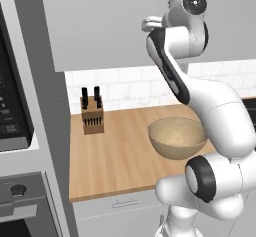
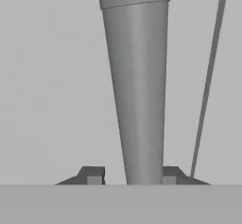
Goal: Open the cabinet, pick up the bread from the cabinet and place it in the basket. Then move the basket to the dining counter.
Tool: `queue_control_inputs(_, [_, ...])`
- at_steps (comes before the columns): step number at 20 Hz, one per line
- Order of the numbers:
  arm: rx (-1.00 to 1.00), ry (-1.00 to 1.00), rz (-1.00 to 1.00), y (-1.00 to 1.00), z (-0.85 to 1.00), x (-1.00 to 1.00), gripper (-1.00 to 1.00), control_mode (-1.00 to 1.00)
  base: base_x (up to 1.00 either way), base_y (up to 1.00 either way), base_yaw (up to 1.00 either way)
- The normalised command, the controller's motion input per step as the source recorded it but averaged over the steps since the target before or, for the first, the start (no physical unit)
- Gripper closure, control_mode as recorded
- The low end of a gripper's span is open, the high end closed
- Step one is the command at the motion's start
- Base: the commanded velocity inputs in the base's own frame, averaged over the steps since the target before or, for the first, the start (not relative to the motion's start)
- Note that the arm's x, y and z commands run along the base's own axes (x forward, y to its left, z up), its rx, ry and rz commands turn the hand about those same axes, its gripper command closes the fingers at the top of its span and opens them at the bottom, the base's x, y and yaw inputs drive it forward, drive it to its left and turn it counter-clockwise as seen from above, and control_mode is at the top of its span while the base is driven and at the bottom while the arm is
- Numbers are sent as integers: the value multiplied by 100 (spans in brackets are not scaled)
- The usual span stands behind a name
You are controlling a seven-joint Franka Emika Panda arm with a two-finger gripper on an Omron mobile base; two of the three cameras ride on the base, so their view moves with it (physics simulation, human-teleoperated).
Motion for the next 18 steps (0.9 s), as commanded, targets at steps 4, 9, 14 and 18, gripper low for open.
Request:
queue_control_inputs(4, [0,0,4,74,0,-68,100,-100,0,0,0])
queue_control_inputs(9, [0,-3,1,81,0,-100,100,-100,0,0,0])
queue_control_inputs(14, [3,0,2,85,0,-100,100,-100,0,0,0])
queue_control_inputs(18, [10,0,4,64,-1,-100,-100,-100,0,0,0])
